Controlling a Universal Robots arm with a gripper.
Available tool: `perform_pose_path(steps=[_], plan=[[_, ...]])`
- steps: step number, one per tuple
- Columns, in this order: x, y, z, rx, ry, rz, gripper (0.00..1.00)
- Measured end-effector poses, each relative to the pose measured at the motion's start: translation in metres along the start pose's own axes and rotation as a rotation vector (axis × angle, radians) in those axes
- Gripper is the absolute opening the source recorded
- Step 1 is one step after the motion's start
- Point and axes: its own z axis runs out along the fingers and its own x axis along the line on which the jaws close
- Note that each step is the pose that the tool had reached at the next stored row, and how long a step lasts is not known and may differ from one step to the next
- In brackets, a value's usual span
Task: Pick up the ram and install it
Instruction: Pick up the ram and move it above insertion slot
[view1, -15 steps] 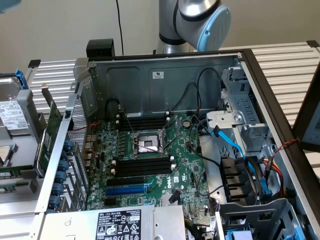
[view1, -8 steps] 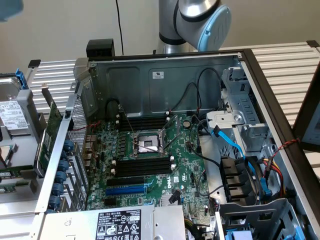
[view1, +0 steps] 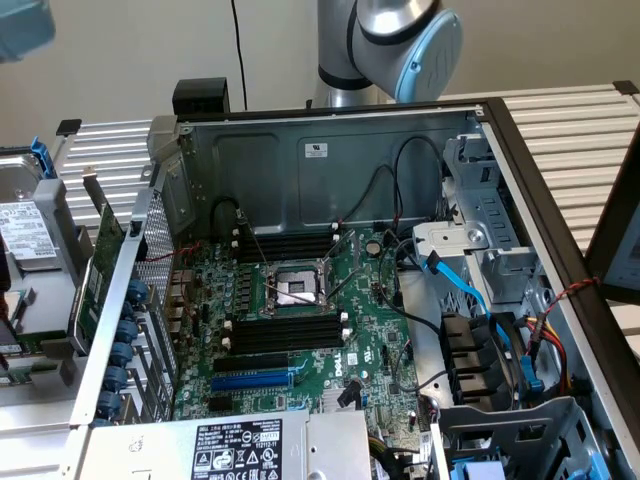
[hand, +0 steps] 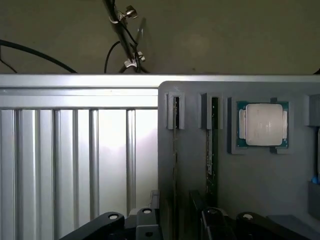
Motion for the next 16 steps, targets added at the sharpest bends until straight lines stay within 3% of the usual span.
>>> perform_pose_path(steps=[5, 16], plan=[[-0.001, 0.0, 0.0071, -0.0074, 0.0001, 0.006, 0.36], [-0.001, -0.0001, 0.0209, -0.0169, 0.0002, 0.014, 0.34]])
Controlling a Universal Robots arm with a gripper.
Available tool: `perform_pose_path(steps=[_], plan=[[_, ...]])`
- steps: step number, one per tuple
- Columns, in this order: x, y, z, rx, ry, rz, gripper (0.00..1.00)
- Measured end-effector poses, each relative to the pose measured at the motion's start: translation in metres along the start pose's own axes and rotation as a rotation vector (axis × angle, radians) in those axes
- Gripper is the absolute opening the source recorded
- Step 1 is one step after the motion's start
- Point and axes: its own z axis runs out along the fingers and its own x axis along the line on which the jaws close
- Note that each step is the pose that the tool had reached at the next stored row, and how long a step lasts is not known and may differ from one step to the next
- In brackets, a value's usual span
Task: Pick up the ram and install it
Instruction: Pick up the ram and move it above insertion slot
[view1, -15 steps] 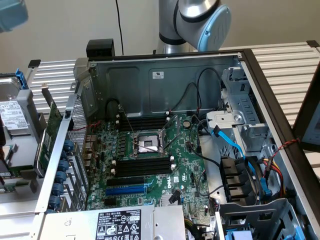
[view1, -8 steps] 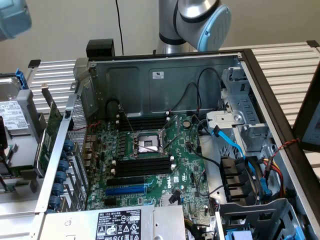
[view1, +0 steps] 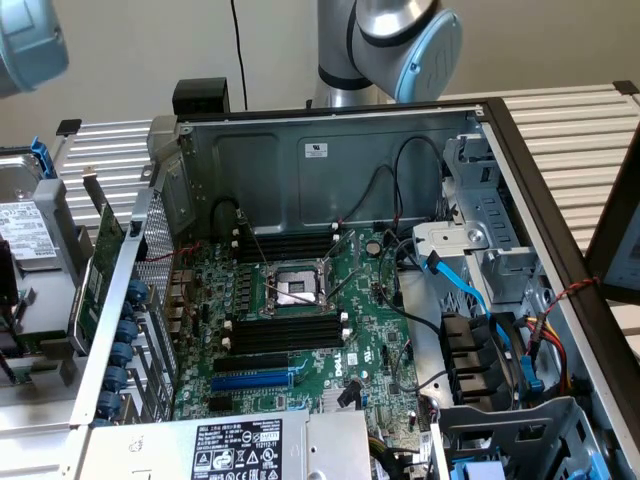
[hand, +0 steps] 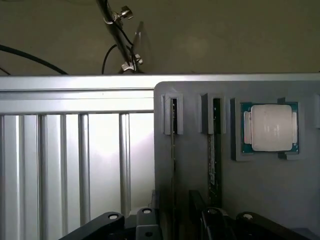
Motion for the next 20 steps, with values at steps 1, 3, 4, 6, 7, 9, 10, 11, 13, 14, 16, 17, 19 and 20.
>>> perform_pose_path(steps=[1, 3, 4, 6, 7, 9, 10, 11, 13, 14, 16, 17, 19, 20], plan=[[0.0, 0.0, 0.0014, -0.0007, 0.0, 0.001, 0.34], [0.0, -0.0001, 0.003, -0.0023, 0.0001, 0.001, 0.22], [0.0, 0.0, 0.0031, -0.0034, 0.0002, 0.002, 0.22], [0.0, 0.0, 0.0031, -0.0046, 0.0003, 0.003, 0.12], [0.0, -0.0001, 0.0025, -0.0051, 0.0001, 0.003, 0.12], [0.0, 0.0, -0.0017, -0.0064, 0.0001, 0.006, 0.12], [0.0, 0.0001, -0.0058, -0.0069, 0.0002, 0.007, 0.12], [0.0, 0.0003, -0.0102, -0.0069, 0.0001, 0.007, 0.12], [-0.001, 0.0005, -0.0193, -0.007, 0.0001, 0.008, 0.12], [-0.001, 0.0006, -0.0238, -0.0068, 0.0, 0.008, 0.12], [-0.001, 0.0009, -0.0329, -0.0069, 0.0001, 0.008, 0.12], [-0.001, 0.001, -0.0374, -0.0068, 0.0, 0.008, 0.12], [-0.002, 0.0012, -0.0468, -0.0069, 0.0001, 0.008, 0.12], [-0.002, 0.0013, -0.0513, -0.0068, 0.0, 0.008, 0.12]])
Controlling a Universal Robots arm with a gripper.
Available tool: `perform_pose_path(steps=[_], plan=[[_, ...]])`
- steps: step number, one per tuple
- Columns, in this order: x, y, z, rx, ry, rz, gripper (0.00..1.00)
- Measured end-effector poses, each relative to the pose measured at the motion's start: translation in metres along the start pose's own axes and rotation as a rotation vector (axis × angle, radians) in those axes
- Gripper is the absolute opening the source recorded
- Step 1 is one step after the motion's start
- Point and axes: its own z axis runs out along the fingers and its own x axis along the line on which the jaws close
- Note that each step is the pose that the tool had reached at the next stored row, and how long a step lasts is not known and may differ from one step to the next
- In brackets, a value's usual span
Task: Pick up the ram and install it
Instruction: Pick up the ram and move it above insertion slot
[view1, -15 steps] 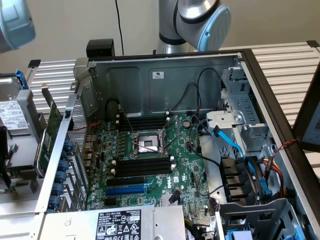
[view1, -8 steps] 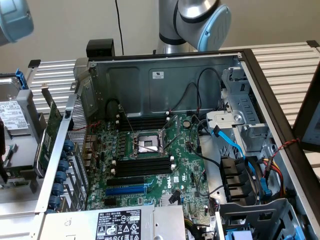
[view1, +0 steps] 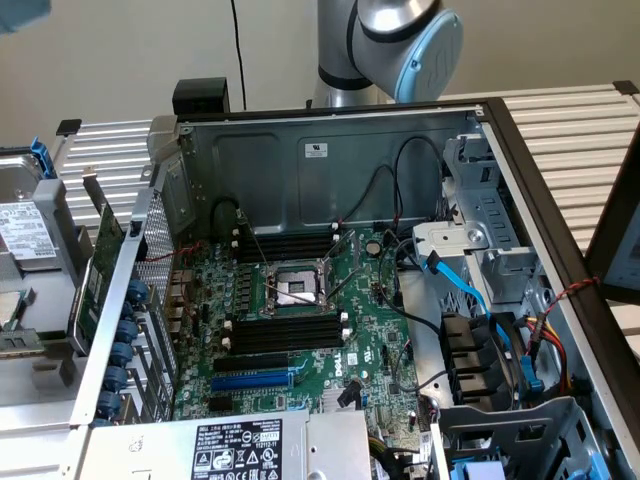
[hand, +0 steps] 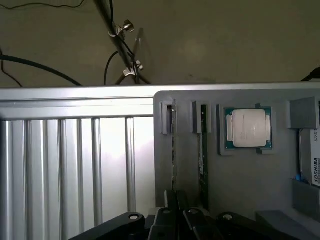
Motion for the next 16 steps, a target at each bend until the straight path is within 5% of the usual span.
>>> perform_pose_path(steps=[6, 16], plan=[[0.0, -0.0014, -0.0274, -0.0002, 0.0001, 0.0, 0.12], [0.001, -0.0259, -0.0737, -0.002, 0.0001, 0.0, 0.12]])
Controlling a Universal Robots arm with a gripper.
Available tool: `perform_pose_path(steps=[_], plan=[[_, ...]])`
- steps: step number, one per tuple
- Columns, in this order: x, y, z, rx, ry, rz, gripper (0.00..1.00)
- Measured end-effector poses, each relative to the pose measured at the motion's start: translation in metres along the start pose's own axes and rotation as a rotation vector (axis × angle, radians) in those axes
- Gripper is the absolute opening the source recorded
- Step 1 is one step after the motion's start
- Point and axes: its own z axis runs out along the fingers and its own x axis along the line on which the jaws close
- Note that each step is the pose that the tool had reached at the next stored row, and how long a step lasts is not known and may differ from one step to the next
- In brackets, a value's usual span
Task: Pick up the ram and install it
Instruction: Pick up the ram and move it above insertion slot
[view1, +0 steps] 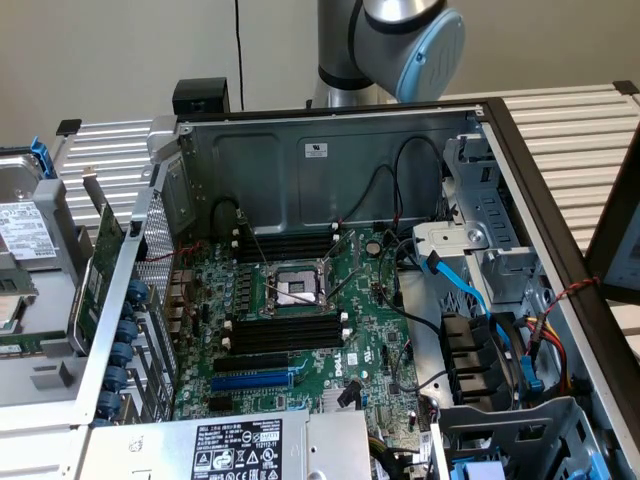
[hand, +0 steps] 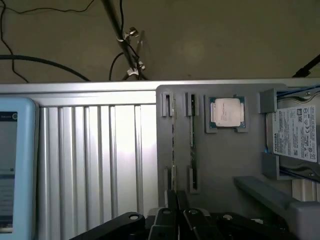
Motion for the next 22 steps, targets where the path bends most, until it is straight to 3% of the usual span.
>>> perform_pose_path(steps=[12, 22], plan=[[0.003, -0.0353, -0.0559, -0.002, 0.0001, 0.0, 0.12], [0.007, -0.0715, -0.103, -0.0062, 0.0002, 0.0, 0.12]])
